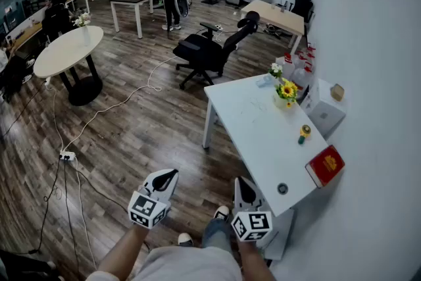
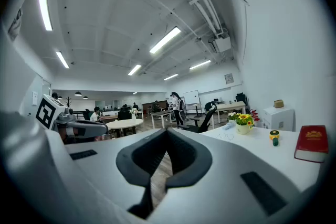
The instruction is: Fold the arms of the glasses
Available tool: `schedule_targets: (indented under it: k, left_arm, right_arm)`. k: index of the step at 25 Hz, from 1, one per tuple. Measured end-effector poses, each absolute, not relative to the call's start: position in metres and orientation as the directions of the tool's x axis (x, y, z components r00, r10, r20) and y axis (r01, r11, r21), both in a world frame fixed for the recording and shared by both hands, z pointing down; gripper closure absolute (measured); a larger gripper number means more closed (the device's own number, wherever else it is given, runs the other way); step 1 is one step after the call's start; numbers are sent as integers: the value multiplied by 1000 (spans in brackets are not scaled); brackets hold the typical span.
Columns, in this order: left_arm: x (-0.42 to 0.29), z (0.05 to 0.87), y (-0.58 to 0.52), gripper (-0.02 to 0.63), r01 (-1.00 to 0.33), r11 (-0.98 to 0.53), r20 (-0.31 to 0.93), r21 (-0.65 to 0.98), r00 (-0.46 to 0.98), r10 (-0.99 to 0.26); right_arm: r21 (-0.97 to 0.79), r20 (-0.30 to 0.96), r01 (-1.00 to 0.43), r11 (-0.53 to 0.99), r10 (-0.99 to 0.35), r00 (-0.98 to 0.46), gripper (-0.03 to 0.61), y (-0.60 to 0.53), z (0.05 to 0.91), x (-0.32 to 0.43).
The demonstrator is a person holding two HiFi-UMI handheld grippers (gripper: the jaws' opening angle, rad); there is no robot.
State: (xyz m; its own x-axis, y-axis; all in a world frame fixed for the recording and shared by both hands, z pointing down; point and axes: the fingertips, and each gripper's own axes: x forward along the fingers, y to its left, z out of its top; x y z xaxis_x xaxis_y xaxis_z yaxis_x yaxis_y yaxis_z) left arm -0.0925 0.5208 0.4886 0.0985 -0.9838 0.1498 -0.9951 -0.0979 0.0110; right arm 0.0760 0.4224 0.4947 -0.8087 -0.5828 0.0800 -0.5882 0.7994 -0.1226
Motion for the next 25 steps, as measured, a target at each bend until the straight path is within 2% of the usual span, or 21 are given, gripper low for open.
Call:
schedule_targets:
  k: [6,8,10,13,14,20,25]
  left_arm:
    - [-86,488,521,606,-993,-121,138,10,122,-983]
    - [-84,487,521,585,-991,-131,135,8,131,-982]
    - [-83,486,521,480,-991,-135,133,12,136,-982]
    - [-87,487,522,392,-990,-136,129,23,138,-982]
    - [-88,488,522,379,-991,-133,129,28,136,-982]
    - [-99,491,522,371,-992,-114,131,48,120,-984]
    - [-101,497,506,371,-990,-126,142,69,134,-981]
  right_arm:
    - [-164,34,-572,804,-575,-817,583,423,488,76]
    - [-164,34,-575,802,-578,-815,527,423,490,74]
    - [-159,40,-577,801,-579,-814,450,423,491,71]
    - [-144,35,-574,806,-575,-817,341,424,495,64]
    - [-140,34,-575,806,-576,-817,324,425,495,62]
    - [-139,27,-605,784,-608,-793,284,421,494,63]
    - [-151,28,-640,754,-643,-765,281,405,497,74]
